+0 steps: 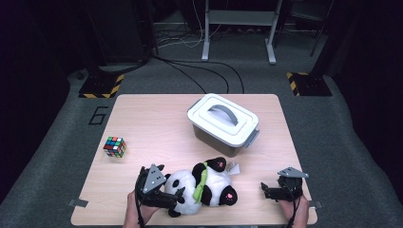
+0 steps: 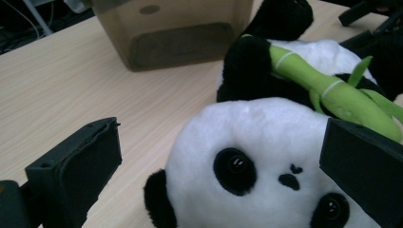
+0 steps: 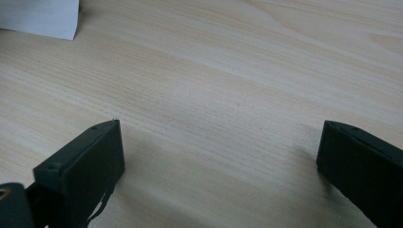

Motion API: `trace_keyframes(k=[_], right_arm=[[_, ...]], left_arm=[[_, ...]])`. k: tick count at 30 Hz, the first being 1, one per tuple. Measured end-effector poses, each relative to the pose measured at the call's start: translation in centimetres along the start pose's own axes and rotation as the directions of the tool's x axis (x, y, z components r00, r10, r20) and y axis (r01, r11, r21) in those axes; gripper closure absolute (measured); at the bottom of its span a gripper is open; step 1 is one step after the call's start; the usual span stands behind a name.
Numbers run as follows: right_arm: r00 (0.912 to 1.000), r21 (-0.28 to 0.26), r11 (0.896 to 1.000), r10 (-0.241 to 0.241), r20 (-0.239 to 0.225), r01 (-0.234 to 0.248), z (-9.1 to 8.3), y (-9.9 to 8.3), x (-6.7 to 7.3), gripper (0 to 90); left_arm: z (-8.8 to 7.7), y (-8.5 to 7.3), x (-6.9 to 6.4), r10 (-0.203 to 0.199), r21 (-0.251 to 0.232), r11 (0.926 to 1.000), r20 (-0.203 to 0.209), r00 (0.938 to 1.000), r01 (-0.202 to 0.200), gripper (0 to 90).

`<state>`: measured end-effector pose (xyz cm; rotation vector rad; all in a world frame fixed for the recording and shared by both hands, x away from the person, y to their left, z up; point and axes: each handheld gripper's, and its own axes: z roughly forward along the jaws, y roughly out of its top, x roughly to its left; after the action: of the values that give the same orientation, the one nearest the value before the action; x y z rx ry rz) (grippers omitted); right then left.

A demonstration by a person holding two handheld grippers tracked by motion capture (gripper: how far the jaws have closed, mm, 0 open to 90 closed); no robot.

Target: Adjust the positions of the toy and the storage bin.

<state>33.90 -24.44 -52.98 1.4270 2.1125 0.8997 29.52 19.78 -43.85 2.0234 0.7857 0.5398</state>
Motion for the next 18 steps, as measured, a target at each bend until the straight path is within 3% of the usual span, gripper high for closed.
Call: trace_keyframes(k=[2, 8, 14, 18], right_arm=[[1.0, 0.0, 1.0, 0.001, 0.001, -0.001, -0.01, 0.0, 0.01, 1.4], [1.0, -0.001, 1.0, -0.001, 0.002, 0.001, 0.0, 0.0, -0.01, 1.3], [1.0, -0.001, 1.0, -0.001, 0.002, 0.001, 0.0, 0.0, -0.01, 1.3], [1.0, -0.001, 1.0, -0.001, 0.003, 0.001, 0.0, 0.0, 0.0, 1.4]], left_arm=[[0.56, -0.13, -0.3, 0.003, 0.024, 0.9997, 0.02, 0.9998, -0.004, 0.0], [0.97, -0.52, -0.36, -0.028, 0.024, 0.9994, 0.058, 0.9979, 0.026, 2.6], [0.2, -0.3, -0.57, -0.034, -0.022, 0.9991, 0.075, 0.9966, 0.035, 8.2], [0.85, -0.22, -1.12, -0.017, 0.009, 0.9998, 0.101, 0.9948, 0.016, 9.7]])
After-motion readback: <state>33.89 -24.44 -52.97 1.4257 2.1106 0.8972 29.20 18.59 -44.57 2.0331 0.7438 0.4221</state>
